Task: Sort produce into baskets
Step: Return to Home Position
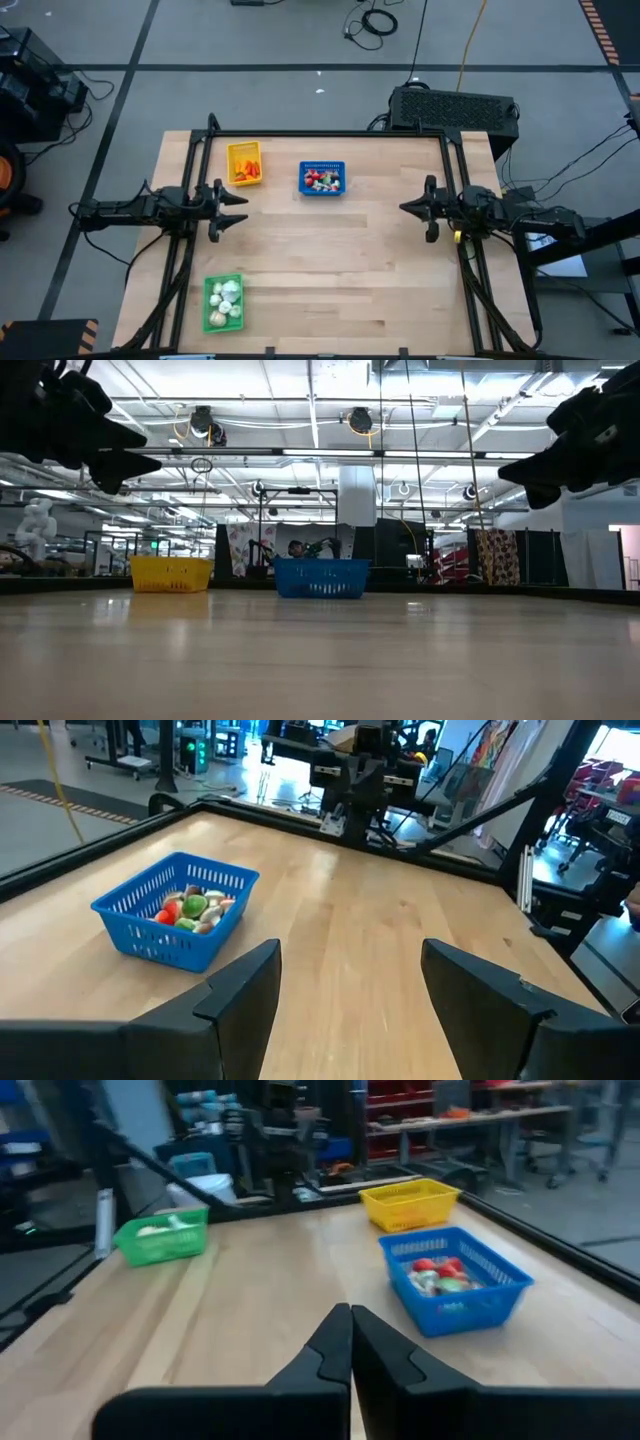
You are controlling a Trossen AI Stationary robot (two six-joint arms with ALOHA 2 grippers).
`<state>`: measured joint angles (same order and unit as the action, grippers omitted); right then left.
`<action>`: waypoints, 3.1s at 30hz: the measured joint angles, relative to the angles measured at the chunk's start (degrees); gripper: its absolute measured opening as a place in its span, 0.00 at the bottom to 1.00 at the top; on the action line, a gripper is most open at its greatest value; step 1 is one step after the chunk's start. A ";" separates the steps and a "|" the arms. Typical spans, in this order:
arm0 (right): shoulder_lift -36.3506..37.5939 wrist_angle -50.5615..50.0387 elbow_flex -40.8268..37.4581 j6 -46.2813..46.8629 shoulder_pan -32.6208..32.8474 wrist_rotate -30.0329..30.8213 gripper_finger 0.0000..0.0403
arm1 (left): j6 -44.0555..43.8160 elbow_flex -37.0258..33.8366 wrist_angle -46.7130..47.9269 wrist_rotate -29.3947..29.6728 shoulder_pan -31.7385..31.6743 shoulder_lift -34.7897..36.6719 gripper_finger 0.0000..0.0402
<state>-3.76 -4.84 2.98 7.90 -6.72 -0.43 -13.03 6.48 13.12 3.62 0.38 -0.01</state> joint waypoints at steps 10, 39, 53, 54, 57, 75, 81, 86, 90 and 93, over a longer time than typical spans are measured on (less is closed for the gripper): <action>0.49 0.03 0.00 -3.17 0.09 -1.33 0.00 | 2.20 -0.27 -2.02 2.83 0.00 0.00 0.62; 0.49 0.33 0.00 -9.66 0.07 3.41 0.00 | 6.00 -6.08 -15.27 3.93 0.02 -0.83 0.62; 0.49 0.33 -0.01 -9.66 0.07 3.33 0.00 | 6.00 -6.12 -15.27 4.07 0.00 -0.83 0.62; 0.49 0.33 -0.02 -9.66 0.07 3.33 0.00 | 6.00 -6.12 -15.27 4.07 0.00 -0.83 0.62; 0.49 0.33 -0.01 -9.65 0.07 3.33 0.00 | 6.00 -6.12 -15.27 4.09 0.00 -0.83 0.62; 0.49 0.31 -0.02 -9.64 0.07 3.33 0.00 | 5.98 -6.16 -15.25 4.11 0.00 -0.83 0.62; 0.49 0.31 -0.02 -9.64 0.07 3.33 0.00 | 5.98 -6.16 -15.25 4.11 0.00 -0.83 0.62; 0.49 0.31 -0.02 -9.64 0.07 3.33 0.00 | 5.98 -6.16 -15.25 4.11 0.00 -0.83 0.62; 0.49 0.31 -0.02 -9.64 0.07 3.33 0.00 | 5.98 -6.16 -15.25 4.11 0.01 -0.83 0.62; 0.49 0.31 -0.01 -9.64 0.07 3.33 0.00 | 5.98 -6.16 -15.25 4.11 0.00 -0.83 0.62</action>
<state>-3.27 -4.54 2.98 -1.74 -6.66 2.90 -7.05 0.32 -2.13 7.73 0.38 -0.84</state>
